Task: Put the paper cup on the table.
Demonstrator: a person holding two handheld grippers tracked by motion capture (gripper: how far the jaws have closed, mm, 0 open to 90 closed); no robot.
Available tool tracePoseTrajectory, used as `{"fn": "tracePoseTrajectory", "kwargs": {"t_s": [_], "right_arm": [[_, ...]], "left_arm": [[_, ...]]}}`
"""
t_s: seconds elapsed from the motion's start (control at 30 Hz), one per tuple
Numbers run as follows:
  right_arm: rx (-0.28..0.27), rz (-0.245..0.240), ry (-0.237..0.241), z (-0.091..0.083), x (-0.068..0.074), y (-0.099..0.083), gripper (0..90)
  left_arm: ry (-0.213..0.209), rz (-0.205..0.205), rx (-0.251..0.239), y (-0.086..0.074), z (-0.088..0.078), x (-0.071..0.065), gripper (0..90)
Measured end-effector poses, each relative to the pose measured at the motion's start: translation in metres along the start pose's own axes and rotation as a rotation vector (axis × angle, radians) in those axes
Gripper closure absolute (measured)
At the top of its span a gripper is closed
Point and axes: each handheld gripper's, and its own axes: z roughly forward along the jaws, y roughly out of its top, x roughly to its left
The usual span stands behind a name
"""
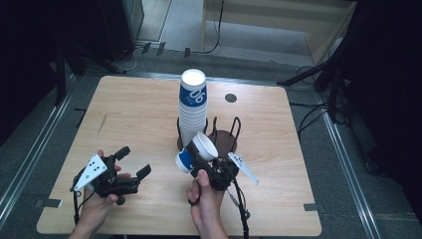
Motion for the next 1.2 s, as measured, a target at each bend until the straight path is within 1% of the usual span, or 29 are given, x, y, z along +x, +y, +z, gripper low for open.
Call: {"fn": "tracePoseTrajectory", "kwargs": {"t_s": [0.07, 0.2, 0.27, 0.43, 0.53, 0.6, 0.67, 0.8, 0.87, 0.93, 1.0, 1.1, 1.2], "right_arm": [[-0.010, -0.049, -0.013, -0.001, 0.000, 0.000, 21.5], [-0.005, -0.135, -0.030, -0.004, -0.001, -0.001, 21.5], [-0.001, -0.172, -0.038, -0.006, -0.002, -0.003, 21.5], [-0.005, -0.223, -0.050, -0.010, -0.005, -0.003, 21.5], [-0.012, -0.268, -0.054, -0.014, -0.007, -0.002, 21.4], [-0.015, -0.290, -0.053, -0.016, -0.008, -0.001, 21.4], [-0.014, -0.309, -0.053, -0.018, -0.009, -0.001, 21.2], [-0.008, -0.369, -0.059, -0.021, -0.011, -0.001, 21.1], [-0.009, -0.391, -0.061, -0.022, -0.013, -0.001, 21.1], [-0.009, -0.407, -0.065, -0.024, -0.014, 0.000, 21.1], [-0.007, -0.420, -0.061, -0.024, -0.016, 0.000, 21.1], [-0.010, -0.456, -0.066, -0.025, -0.017, 0.000, 21.1], [-0.009, -0.472, -0.060, -0.025, -0.019, 0.002, 21.1]], "left_arm": [[0.010, 0.008, 0.003, -0.001, 0.000, 0.000, 0.2], [0.024, 0.026, 0.023, -0.001, -0.001, 0.001, 0.2], [0.026, 0.021, 0.028, -0.002, -0.002, 0.002, 0.2], [0.030, 0.010, 0.044, -0.002, -0.004, 0.005, 0.2], [0.034, 0.011, 0.052, -0.004, -0.004, 0.006, 0.2], [0.039, 0.014, 0.061, -0.004, -0.004, 0.006, 0.2], [0.043, 0.019, 0.069, -0.005, -0.004, 0.006, 0.2], [0.050, 0.022, 0.075, -0.006, -0.005, 0.008, 0.2], [0.054, 0.027, 0.071, -0.007, -0.006, 0.009, 0.2], [0.059, 0.024, 0.070, -0.008, -0.007, 0.010, 0.2], [0.062, 0.024, 0.078, -0.009, -0.007, 0.012, 0.2], [0.071, 0.020, 0.087, -0.010, -0.008, 0.015, 0.2], [0.082, 0.017, 0.090, -0.011, -0.009, 0.019, 0.2]]}}
